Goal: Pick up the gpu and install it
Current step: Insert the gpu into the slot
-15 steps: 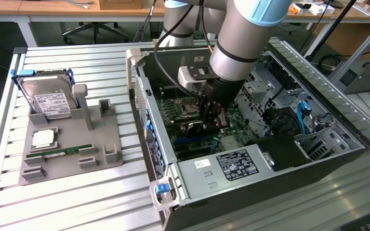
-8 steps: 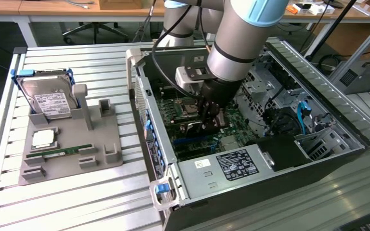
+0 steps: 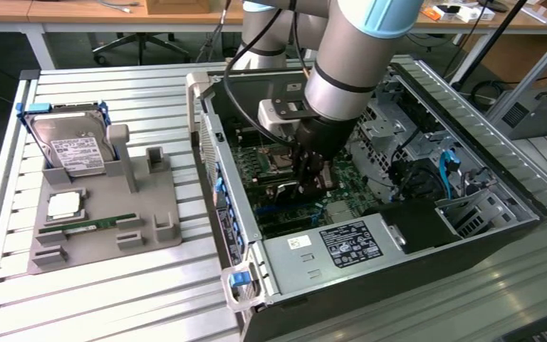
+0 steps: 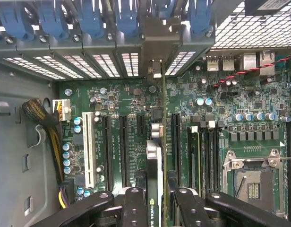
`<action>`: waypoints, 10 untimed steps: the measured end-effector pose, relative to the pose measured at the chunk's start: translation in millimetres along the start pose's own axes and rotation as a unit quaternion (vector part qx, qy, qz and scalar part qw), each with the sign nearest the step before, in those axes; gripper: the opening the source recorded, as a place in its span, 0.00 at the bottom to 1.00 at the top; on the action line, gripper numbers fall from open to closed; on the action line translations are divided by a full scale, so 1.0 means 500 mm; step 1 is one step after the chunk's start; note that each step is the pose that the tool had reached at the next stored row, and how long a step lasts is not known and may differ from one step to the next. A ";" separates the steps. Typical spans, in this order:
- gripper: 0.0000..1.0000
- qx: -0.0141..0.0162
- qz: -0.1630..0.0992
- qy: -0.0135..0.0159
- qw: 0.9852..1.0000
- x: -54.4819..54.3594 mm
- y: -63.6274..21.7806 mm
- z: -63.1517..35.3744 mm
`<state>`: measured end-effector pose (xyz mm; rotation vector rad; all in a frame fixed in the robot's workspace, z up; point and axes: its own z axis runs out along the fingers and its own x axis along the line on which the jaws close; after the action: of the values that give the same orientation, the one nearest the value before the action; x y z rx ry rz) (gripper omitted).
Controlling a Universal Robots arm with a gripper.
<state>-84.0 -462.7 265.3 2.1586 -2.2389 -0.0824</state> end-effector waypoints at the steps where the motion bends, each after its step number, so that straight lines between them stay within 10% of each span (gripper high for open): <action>1: 0.27 0.000 -0.001 -0.001 1.000 0.000 0.000 0.000; 2: 0.27 0.000 -0.003 -0.006 1.000 0.000 0.000 0.001; 10: 0.27 0.000 -0.003 -0.007 1.000 0.000 0.000 0.009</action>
<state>-84.1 -462.7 260.8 2.1725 -2.2386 -0.0971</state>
